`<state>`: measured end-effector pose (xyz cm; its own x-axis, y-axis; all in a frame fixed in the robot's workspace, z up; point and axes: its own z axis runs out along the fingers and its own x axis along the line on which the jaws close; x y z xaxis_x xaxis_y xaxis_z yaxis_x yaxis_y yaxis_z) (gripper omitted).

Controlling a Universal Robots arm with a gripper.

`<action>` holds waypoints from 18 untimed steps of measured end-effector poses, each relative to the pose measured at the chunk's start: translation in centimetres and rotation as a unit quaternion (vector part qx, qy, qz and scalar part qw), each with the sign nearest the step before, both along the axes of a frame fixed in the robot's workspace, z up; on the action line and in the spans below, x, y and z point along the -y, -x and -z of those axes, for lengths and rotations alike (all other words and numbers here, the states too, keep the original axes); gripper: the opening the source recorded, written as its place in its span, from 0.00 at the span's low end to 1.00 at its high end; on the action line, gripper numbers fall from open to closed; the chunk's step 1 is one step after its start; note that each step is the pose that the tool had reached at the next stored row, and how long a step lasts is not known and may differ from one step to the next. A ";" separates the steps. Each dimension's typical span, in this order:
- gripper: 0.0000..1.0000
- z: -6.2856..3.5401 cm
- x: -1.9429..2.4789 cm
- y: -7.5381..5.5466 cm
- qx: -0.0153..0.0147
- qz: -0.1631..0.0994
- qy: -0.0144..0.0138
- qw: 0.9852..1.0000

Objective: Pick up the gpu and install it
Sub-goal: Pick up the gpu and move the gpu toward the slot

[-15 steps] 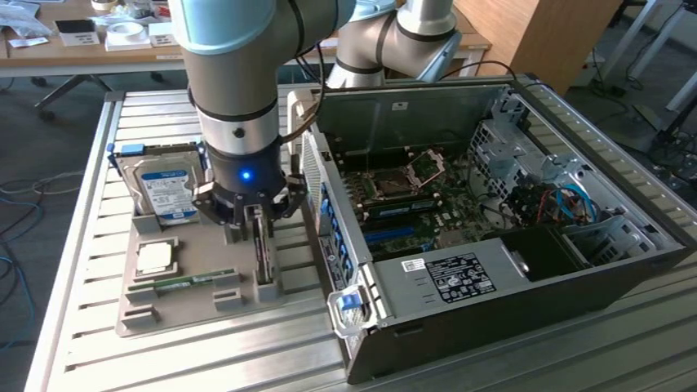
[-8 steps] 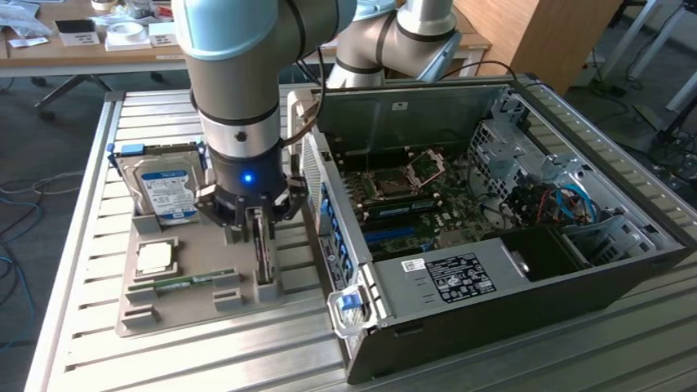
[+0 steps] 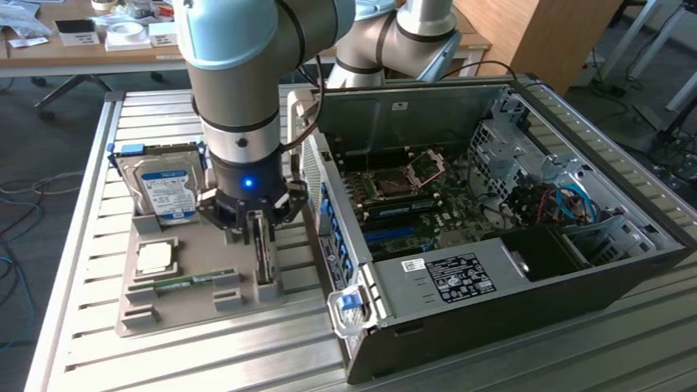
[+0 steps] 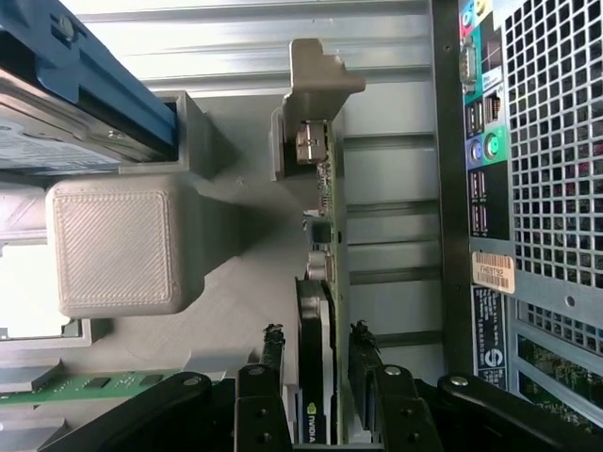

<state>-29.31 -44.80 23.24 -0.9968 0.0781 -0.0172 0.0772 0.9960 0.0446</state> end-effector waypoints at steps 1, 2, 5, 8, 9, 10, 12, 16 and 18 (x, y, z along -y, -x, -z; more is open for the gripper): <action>0.42 0.00 0.00 0.0 0.000 0.000 0.000 1.000; 0.42 0.00 0.00 0.0 0.000 0.000 0.000 1.000; 0.42 0.02 -0.04 0.0 0.000 0.000 0.000 1.000; 0.42 0.05 -0.13 0.0 0.000 0.000 0.000 1.000; 0.42 0.07 -0.14 0.0 0.000 0.000 0.000 1.000; 0.42 0.08 -0.16 0.0 0.000 0.000 0.000 1.000; 0.42 0.08 -0.17 0.0 0.000 0.000 0.000 1.000; 0.42 0.15 -0.18 0.0 0.000 0.000 0.000 1.000; 0.42 0.29 -0.17 0.0 0.000 0.000 0.000 1.000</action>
